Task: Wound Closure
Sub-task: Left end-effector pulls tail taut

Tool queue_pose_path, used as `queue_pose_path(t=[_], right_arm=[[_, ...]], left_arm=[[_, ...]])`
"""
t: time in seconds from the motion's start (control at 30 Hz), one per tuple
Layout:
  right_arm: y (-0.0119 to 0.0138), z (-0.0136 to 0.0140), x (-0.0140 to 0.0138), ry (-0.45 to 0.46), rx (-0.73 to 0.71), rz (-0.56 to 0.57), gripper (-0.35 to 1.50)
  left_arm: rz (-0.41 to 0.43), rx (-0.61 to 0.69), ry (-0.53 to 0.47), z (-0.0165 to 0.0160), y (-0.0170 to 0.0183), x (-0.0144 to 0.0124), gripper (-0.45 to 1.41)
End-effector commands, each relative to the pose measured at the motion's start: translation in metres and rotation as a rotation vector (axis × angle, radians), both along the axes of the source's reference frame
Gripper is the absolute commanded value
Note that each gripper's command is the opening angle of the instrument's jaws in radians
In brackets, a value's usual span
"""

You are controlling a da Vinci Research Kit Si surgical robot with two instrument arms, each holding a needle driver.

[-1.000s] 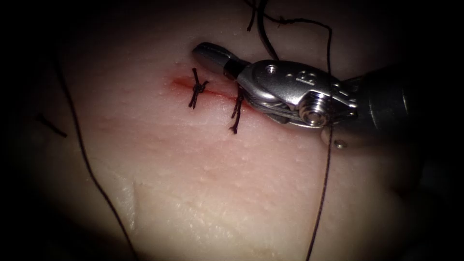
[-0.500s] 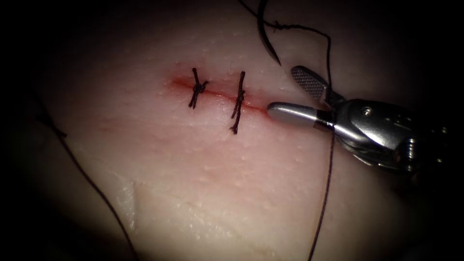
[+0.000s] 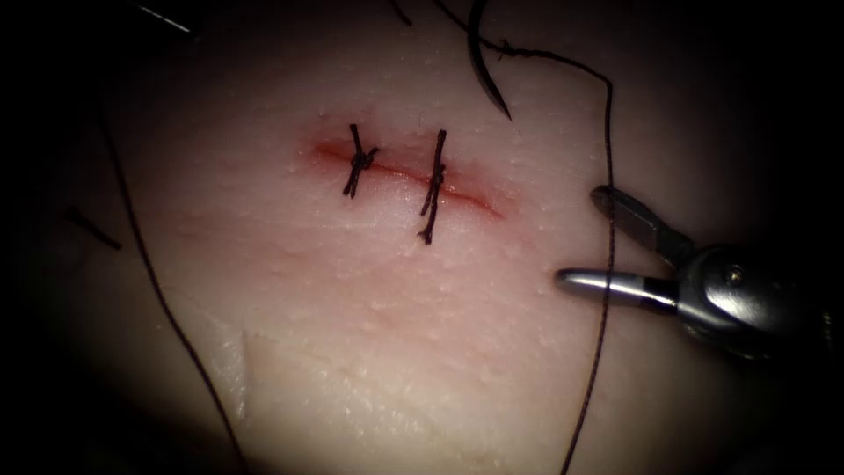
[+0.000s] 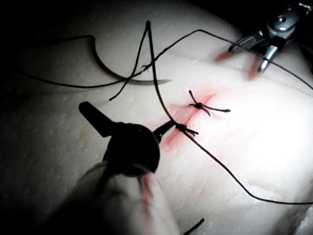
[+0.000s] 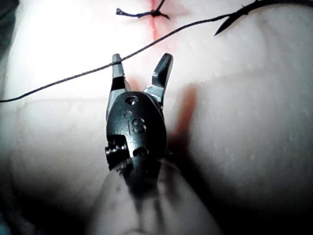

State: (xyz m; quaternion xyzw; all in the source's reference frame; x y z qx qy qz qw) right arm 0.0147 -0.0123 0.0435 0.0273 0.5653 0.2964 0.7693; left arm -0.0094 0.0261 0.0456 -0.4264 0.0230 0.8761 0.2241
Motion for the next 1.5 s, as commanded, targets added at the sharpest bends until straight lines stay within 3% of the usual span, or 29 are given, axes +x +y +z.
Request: queue_pose_path(t=[0.03, 0.23, 0.3, 0.4, 0.53, 0.73, 0.93, 1.2, 1.5], right_arm=[[-0.0009, 0.0002, -0.0019, -0.019, -0.004, -0.003, 1.21], [0.0007, -0.0014, -0.0073, -0.072, -0.033, -0.004, 1.21], [0.0013, -0.0022, -0.0079, -0.079, -0.036, 0.001, 1.23], [0.0019, -0.0041, -0.0079, -0.079, -0.049, 0.008, 1.28], [0.002, -0.0068, -0.0062, -0.071, -0.056, -0.002, 1.35], [0.0011, -0.0097, -0.0009, -0.031, -0.083, -0.031, 1.35], [0.001, -0.0082, 0.0033, -0.03, -0.095, -0.061, 1.35], [0.0004, -0.005, 0.0071, -0.043, -0.103, -0.1, 1.31], [-0.0003, -0.0038, 0.0077, -0.043, -0.114, -0.109, 1.25]], left_arm=[[-0.005, 0.0, 0.001, 0.0001, -0.001, 0.0002, 1.38], [-0.026, -0.002, 0.012, -0.0035, -0.0037, 0.0045, 1.33], [-0.053, -0.01, -0.007, -0.0047, -0.0048, 0.0041, 1.21], [-0.031, -0.008, -0.113, -0.0061, -0.0062, 0.002, 1.08], [-0.003, -0.01, -0.204, -0.0069, -0.0079, -0.0021, 0.98], [0.016, 0.001, -0.282, -0.0065, -0.0109, -0.0069, 0.98], [0.051, 0.012, -0.361, -0.006, -0.0139, -0.0098, 0.89], [0.069, 0.015, -0.39, -0.0054, -0.0155, -0.0116, 0.86], [0.032, 0.005, -0.349, -0.0065, -0.0163, -0.0112, 0.83]])
